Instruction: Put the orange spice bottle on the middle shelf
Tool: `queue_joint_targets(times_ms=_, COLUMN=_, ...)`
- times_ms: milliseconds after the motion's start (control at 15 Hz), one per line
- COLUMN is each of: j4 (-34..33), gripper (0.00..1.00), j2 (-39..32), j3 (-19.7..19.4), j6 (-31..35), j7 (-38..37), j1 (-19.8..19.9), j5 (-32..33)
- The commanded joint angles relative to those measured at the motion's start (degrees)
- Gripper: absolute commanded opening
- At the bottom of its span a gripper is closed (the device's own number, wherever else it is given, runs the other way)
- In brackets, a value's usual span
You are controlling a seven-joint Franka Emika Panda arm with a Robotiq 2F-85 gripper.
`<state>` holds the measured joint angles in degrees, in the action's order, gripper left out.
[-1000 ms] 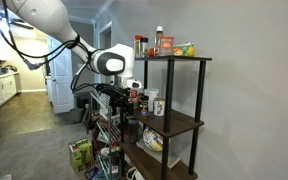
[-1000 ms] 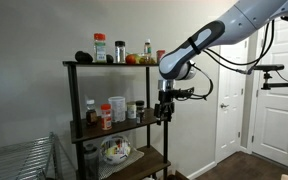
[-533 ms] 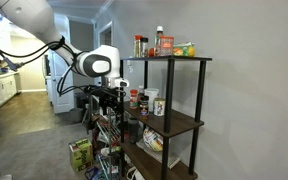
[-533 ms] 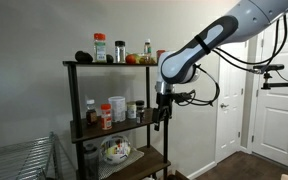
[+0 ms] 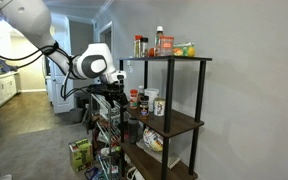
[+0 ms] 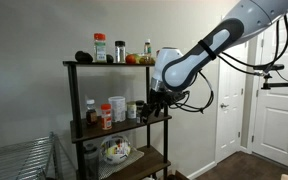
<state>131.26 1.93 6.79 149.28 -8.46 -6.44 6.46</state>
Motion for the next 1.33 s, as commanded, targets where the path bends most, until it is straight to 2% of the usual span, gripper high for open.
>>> queue_joint_targets(times_ms=0, j4=1.8, gripper=1.00, j2=0.3, j3=0.2, j6=6.1, j7=-11.6, j1=0.9, j5=10.2)
queue_joint_targets(times_ms=200, j4=1.7, gripper=1.00, j2=-0.5, j3=-0.5, j6=8.3, j7=-22.9, j1=1.5, j5=19.9)
queue_joint_targets(times_ms=400, j4=1.7, gripper=1.00, j2=-0.7, j3=-1.1, j6=8.1, j7=-28.7, j1=1.4, j5=23.6)
queue_joint_targets(times_ms=667, j4=2.7, gripper=1.00, j2=-0.5, j3=-1.2, j6=8.0, j7=-29.0, j1=0.9, j5=21.5)
queue_joint_targets(times_ms=733, j4=0.8, gripper=1.00, j2=-1.3, j3=-1.1, j6=6.4, j7=-28.0, j1=0.9, j5=21.9)
queue_joint_targets(times_ms=1200, j4=1.3, gripper=1.00, j2=-1.3, j3=-1.1, j6=6.4, j7=-28.0, j1=0.9, j5=21.9)
queue_joint_targets(times_ms=1267, j4=1.8, gripper=1.00, j2=-0.4, j3=-1.1, j6=6.1, j7=-30.3, j1=0.9, j5=23.9)
